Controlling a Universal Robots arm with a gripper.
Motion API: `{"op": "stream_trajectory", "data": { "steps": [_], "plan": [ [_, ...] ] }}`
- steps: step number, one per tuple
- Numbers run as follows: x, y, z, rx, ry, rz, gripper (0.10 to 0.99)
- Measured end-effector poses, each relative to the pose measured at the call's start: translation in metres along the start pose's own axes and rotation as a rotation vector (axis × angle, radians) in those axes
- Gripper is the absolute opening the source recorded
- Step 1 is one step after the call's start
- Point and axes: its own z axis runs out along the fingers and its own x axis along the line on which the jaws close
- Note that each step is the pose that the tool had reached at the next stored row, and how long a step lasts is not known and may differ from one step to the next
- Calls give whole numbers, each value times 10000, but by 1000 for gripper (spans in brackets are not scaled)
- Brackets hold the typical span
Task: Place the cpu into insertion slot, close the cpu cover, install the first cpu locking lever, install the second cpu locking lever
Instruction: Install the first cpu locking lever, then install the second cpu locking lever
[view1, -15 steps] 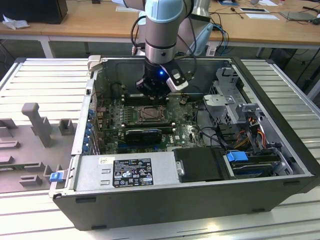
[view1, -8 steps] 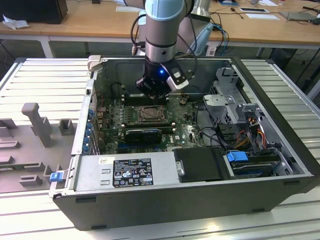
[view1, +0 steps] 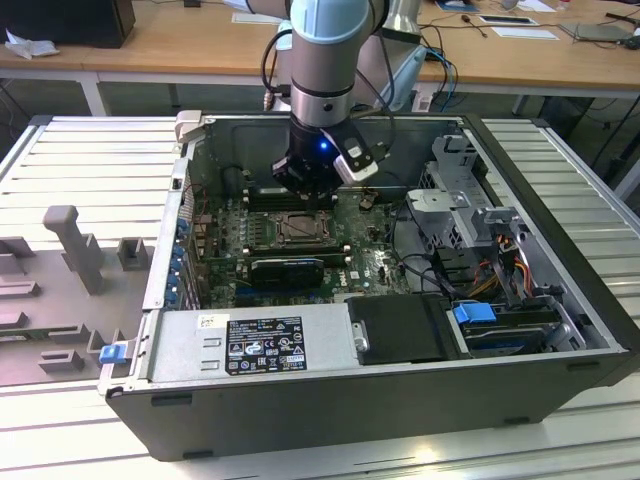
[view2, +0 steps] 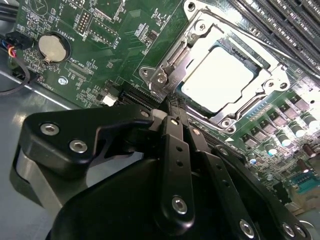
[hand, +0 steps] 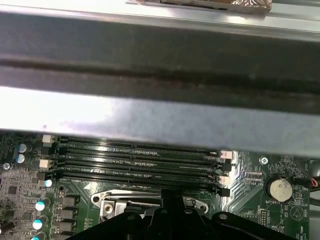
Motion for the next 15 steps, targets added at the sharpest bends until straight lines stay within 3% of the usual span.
{"op": "stream_trajectory", "data": {
  "steps": [11, 15],
  "plan": [
    [10, -116, -12, -1, 0, 0, 106],
    [9, -116, -38, 1, 1, 0, 106]
  ]
}}
